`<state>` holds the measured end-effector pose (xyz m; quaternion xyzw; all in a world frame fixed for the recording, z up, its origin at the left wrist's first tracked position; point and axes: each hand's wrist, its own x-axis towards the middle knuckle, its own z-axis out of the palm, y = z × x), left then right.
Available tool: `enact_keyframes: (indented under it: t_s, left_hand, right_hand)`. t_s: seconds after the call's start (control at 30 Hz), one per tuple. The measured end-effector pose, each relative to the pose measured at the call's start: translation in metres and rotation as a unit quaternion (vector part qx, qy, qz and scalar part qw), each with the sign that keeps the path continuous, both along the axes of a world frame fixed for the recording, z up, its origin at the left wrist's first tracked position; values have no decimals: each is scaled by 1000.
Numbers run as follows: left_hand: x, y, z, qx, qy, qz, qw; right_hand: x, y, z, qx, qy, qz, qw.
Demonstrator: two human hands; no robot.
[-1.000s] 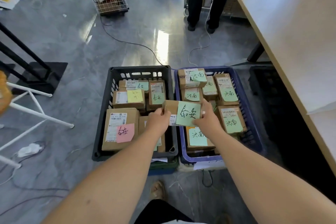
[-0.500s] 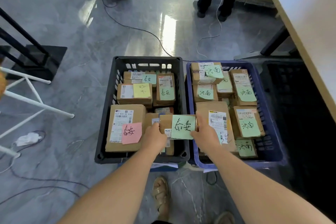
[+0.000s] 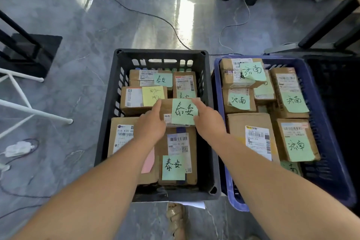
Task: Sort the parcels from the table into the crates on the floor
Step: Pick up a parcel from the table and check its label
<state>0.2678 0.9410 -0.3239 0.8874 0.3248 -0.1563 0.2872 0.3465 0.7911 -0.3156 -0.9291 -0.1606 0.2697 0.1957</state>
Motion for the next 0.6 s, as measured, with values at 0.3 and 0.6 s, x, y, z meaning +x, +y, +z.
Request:
enact_keyframes:
  t_s: [0.3, 0.6]
  left_hand:
    - [9, -2, -17, 49, -17, -51, 997]
    - [2, 0, -15, 29, -2, -74, 997]
  right_hand:
    - [15, 2, -14, -67, -85, 26, 994]
    - [4, 1, -3, -80, -63, 28, 994]
